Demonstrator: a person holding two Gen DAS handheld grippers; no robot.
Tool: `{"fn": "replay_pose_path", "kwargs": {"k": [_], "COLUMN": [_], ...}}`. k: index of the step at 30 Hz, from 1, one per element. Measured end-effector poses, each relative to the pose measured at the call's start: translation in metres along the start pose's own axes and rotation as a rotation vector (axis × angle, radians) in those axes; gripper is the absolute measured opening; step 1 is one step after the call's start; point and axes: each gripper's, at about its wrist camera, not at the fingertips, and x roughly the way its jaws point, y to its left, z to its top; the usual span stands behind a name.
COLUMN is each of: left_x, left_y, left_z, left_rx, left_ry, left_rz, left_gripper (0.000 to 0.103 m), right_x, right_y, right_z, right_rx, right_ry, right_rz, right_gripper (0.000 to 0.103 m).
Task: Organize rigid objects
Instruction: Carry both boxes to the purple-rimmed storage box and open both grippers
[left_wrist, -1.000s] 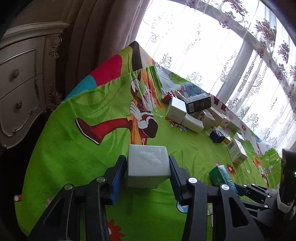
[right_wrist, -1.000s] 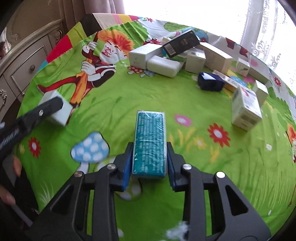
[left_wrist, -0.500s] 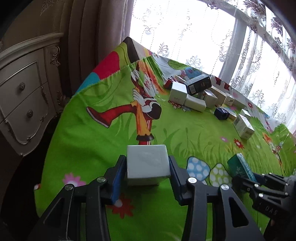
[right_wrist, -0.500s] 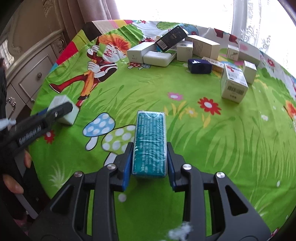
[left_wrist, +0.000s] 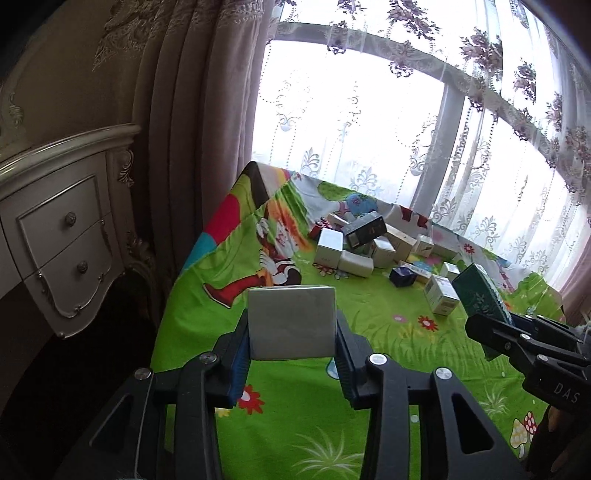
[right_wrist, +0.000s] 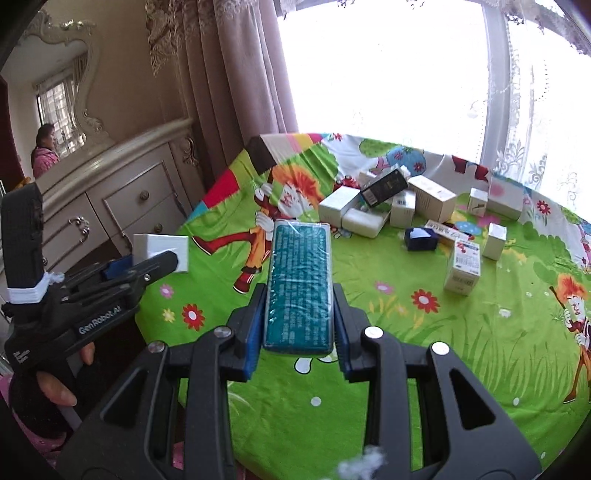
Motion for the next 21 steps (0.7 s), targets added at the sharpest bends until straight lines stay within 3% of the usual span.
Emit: {"fn": "replay_pose_path", "kwargs": {"k": [6,13,15,21], "left_x": [-0.02,-0.103,-0.118,-0.124], "left_y": [-0.02,-0.072,-0.089,-0.148], "left_z": [0.01,0.051,0.054,0.04], "left_rx": [0.017,0.185,0.236,0.373], "left_ry": [-0.04,-0.323,-0.368,-0.36], "left_rz": [-0.068,-0.064,-0.082,-0.225], "left_gripper": [0.041,0.041,0.041,0.041], "right_x": [-0.032,-0.111,-0.129,-0.166], "right_y": [-0.006,-0.01,-0.013,-0.036], "right_z": [-0.001,0.015,0.016,-0.005], "right_rx": [0.005,-0.022,-0.021,-0.014], "right_ry": [-0.056,-0.281,-0.322,-0.34], "right_rz": [-0.016,-0.03,-0.05,-0.165], "right_gripper": [0.037,0.037,0.037,0.037]}}
